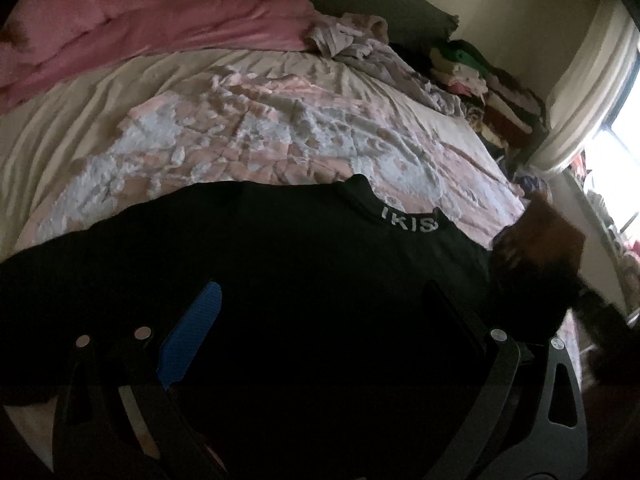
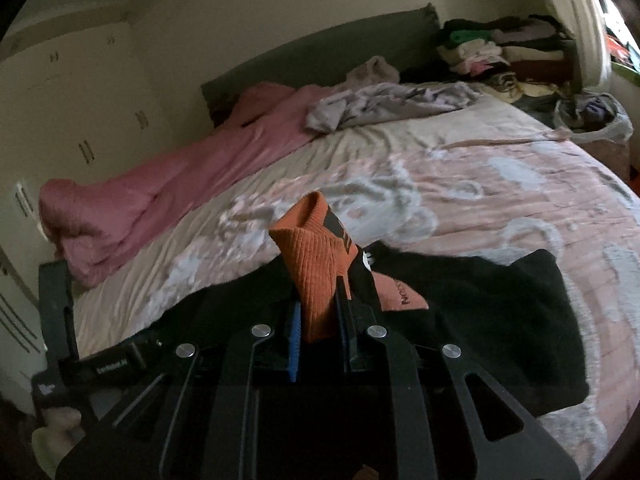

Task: Fold small clothes
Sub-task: 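Lift the socks with the right gripper and carry them toward the shirt chest, then lower the socks onto the shirt chest and open the right gripper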

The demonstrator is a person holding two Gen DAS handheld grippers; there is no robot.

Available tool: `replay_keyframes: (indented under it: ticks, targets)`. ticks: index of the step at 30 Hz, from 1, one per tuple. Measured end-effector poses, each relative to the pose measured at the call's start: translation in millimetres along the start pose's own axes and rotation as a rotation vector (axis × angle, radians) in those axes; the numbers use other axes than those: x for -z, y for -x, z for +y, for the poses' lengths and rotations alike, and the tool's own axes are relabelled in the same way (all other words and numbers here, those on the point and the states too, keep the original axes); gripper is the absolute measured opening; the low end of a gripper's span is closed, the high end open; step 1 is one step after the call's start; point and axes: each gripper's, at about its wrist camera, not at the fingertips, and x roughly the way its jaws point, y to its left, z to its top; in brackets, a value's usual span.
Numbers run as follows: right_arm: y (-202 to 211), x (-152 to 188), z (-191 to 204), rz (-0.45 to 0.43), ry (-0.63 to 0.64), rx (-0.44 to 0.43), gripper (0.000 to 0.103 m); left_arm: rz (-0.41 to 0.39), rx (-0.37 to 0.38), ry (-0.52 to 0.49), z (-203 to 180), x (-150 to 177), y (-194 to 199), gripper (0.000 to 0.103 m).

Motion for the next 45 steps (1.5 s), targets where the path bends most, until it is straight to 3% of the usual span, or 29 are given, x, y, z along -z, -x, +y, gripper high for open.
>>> replay_keyframes:
  ticks: [4,7,9,11,17,19,23,31,36,37,43,45]
  targets:
    - [-21,5,19,0.032,0.023,-0.016,0.014,-0.009,0.018,0.042,11,-4,4,0.094]
    - [-36,10,28,0.067,0.029,-0.043,0.02,-0.015,0.035,0.075,20,-7,6,0.094]
    - [-38,14,31,0.071,0.03,-0.075,0.03,-0.012,0.042,0.083,23,-7,5,0.094]
    - [-34,16,32,0.071,0.032,-0.093,0.053,-0.001,0.052,0.083,24,-6,2,0.094]
    - [-14,20,16,0.06,0.052,-0.059,0.056,0.055,0.119,0.077,17,4,-14,0.092]
    - [-7,24,4,0.06,0.064,0.016,0.057,0.07,0.121,0.053,12,8,-19,0.086]
    - [5,28,-24,0.044,0.026,0.114,0.057,0.101,0.128,0.023,0,16,-29,0.063]
    - [34,22,-66,-0.023,-0.021,0.179,0.057,0.15,0.013,-0.099,-33,29,-61,0.059]
    - [50,17,-89,-0.055,-0.064,0.207,0.057,0.112,-0.06,-0.164,-47,33,-66,0.015]
    - [52,17,-93,-0.058,-0.068,0.215,0.057,0.111,-0.046,-0.179,-50,33,-65,0.012]
    - [58,16,-120,-0.057,-0.123,0.251,0.057,0.031,-0.019,-0.23,-64,21,-40,0.009]
    - [59,17,-124,-0.057,-0.135,0.252,0.057,-0.014,-0.04,-0.247,-67,13,-30,0.009]
